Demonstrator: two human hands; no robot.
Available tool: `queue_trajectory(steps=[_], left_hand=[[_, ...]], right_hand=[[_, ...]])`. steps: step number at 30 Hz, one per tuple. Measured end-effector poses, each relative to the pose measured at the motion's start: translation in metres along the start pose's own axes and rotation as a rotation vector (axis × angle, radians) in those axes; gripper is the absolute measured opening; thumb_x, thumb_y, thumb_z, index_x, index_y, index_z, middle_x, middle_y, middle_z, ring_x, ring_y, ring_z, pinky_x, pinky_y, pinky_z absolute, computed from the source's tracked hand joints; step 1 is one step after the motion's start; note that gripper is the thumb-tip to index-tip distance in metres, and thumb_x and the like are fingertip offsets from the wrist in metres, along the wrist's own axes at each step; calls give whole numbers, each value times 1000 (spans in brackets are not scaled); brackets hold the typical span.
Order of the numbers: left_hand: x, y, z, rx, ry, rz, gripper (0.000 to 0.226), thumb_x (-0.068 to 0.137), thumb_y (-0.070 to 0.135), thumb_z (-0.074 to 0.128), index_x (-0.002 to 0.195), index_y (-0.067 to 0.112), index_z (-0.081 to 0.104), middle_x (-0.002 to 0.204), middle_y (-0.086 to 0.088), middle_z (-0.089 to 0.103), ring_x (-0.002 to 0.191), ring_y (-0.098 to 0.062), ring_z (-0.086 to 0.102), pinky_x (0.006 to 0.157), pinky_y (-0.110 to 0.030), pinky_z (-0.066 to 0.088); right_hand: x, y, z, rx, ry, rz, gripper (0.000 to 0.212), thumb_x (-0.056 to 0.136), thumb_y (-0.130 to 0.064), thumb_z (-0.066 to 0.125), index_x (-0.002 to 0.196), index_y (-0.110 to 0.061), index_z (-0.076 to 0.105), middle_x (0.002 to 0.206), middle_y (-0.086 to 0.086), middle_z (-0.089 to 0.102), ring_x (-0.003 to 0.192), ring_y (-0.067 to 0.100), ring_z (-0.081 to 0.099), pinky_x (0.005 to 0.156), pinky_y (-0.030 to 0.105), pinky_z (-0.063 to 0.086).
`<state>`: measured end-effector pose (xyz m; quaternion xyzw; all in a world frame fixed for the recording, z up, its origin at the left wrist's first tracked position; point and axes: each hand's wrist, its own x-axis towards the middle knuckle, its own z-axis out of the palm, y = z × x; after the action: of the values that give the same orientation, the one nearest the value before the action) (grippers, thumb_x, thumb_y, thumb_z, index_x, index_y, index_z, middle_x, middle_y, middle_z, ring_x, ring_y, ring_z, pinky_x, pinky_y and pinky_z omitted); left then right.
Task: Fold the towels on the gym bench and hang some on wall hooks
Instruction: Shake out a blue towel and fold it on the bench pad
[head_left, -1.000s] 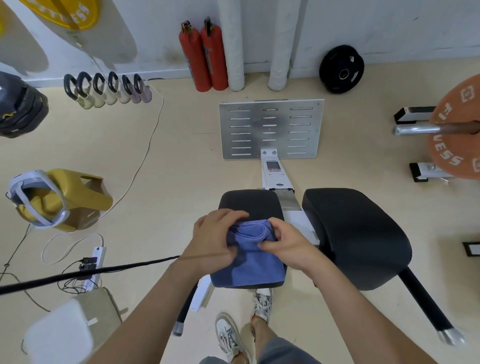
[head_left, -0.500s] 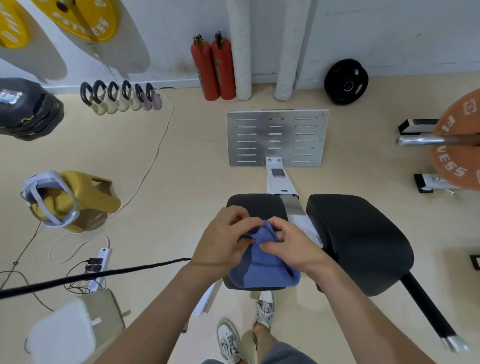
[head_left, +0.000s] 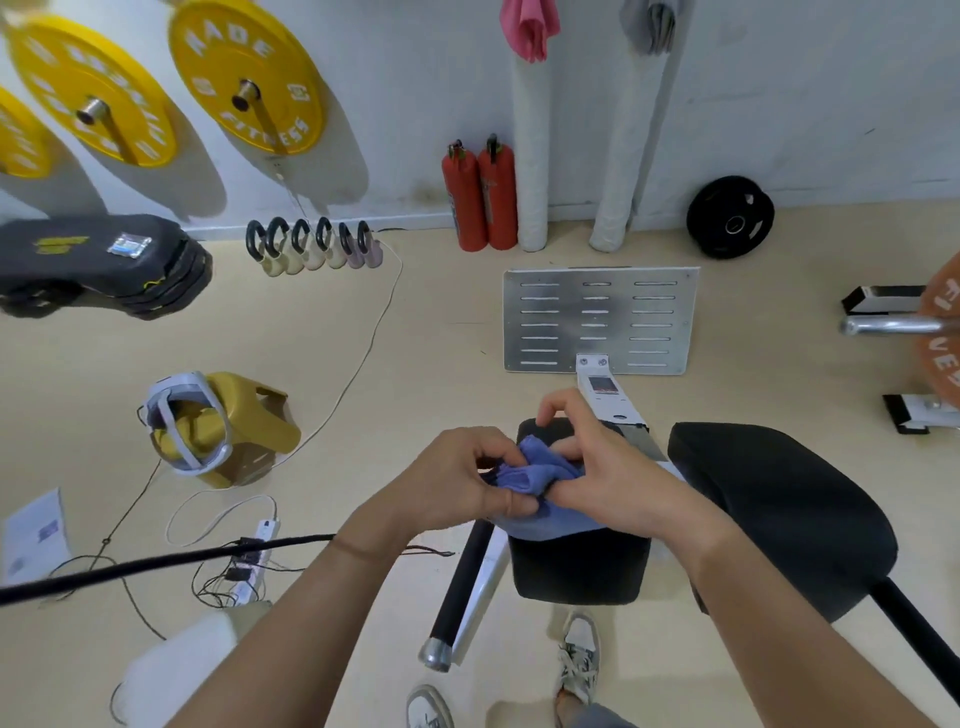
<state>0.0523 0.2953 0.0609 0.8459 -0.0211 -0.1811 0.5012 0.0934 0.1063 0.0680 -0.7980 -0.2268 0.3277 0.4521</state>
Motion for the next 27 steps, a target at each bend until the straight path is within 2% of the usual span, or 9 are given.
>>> queue_trajectory(steps=[5,8,10,13,15,17,22,25,27], left_hand=[[-38,-11,-57,-207,126,-8,19,68,16,80,79,3,73,81,-16,64,75,-18,61,72,-37,49],[-73,-26,-99,-256,196,30,15,68,14,75,77,4,72,79,-11,65,76,-21,62,72,-36,50],[-98,-44,-130,-264,243,70,16,70,14,71,80,2,71,86,-18,65,80,-31,62,76,-41,51],[-137,-79,-185,-325,338,91,11,78,17,66,82,8,72,85,-12,68,78,-17,61,73,-32,48],[-161,-104,-222,-372,433,79,12,88,17,62,80,16,71,75,2,68,71,-7,58,67,-19,44],[-184,-126,-253,-394,523,56,18,93,22,57,79,17,68,71,7,65,68,-6,54,64,-19,41],[-215,-168,-309,-534,702,-35,23,100,24,44,91,7,58,75,-6,56,70,-17,49,60,-31,38],[-224,-181,-333,-592,763,-60,24,101,28,40,88,14,55,76,-6,53,69,-18,47,60,-30,38],[-229,-185,-352,-383,817,-20,20,102,23,38,87,15,50,78,-2,51,70,-14,46,64,-22,39]], right_hand=[[12,-55,26,-48,48,-126,20,84,-10,61,93,-26,52,82,-2,61,74,20,52,63,18,39],[26,-88,54,-155,34,-131,15,81,-18,66,91,-29,61,86,-10,61,81,13,56,71,21,44],[35,-111,80,-225,9,-117,5,80,-23,68,83,-22,64,81,-2,61,78,16,56,70,28,43],[52,-141,128,-373,27,-72,34,76,-35,68,65,-9,50,72,8,47,69,25,46,61,36,36],[67,-168,159,-434,55,-42,38,72,-46,65,69,-10,53,74,3,53,72,24,50,65,43,44],[82,-201,188,-426,58,-52,42,69,-53,63,78,-12,63,80,2,61,73,25,54,71,45,48],[125,-289,246,-345,-61,-188,25,86,-35,68,80,-11,67,63,-9,55,51,3,44,54,18,35],[151,-318,269,-317,-122,-240,25,89,-35,63,80,-11,65,70,0,64,62,16,54,63,34,44],[162,-324,274,-174,-117,-242,20,91,-27,62,77,-12,66,71,4,66,67,18,57,68,35,47]])
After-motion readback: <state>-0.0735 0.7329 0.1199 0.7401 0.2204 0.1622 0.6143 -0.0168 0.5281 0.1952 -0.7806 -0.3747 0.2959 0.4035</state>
